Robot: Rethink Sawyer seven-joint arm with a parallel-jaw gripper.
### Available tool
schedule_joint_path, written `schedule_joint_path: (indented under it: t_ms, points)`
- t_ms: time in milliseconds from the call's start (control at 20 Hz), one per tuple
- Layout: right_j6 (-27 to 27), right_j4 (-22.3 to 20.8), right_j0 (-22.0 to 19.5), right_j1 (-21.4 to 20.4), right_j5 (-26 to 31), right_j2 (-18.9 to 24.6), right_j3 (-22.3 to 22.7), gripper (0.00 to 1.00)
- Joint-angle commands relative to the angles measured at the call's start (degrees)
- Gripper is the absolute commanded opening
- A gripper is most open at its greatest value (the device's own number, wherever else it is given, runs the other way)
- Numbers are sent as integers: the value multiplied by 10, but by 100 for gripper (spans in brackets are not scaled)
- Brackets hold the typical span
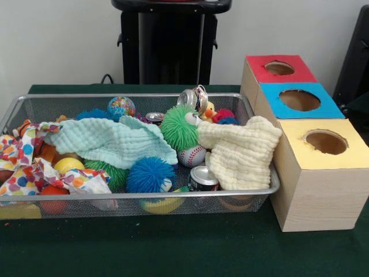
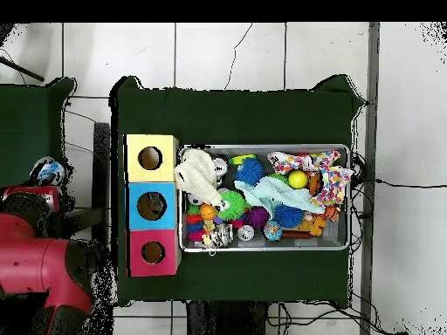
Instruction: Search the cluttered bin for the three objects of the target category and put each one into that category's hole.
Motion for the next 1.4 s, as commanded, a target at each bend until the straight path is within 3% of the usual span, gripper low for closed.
schedule_joint_path:
  t_ms: [50,200,350,500,700,750,850,1050,1250,1400]
  points:
    - [94,-16,-58,-16,16,69,51,0]
    - [101,-17,-46,5,29,66,12,0]
    - [122,-14,-13,39,76,26,-43,0]
    - [141,2,-14,49,86,27,-62,0]
    - [109,-6,-48,44,85,51,-69,0]
    - [55,-24,-114,-5,54,100,-4,0]
    - [34,-32,-145,-18,48,126,12,0]
    - [35,-36,-193,-31,43,169,28,0]
    - [41,-54,-254,-52,-4,245,66,0]
    - [2,-100,-250,-40,24,239,30,0]
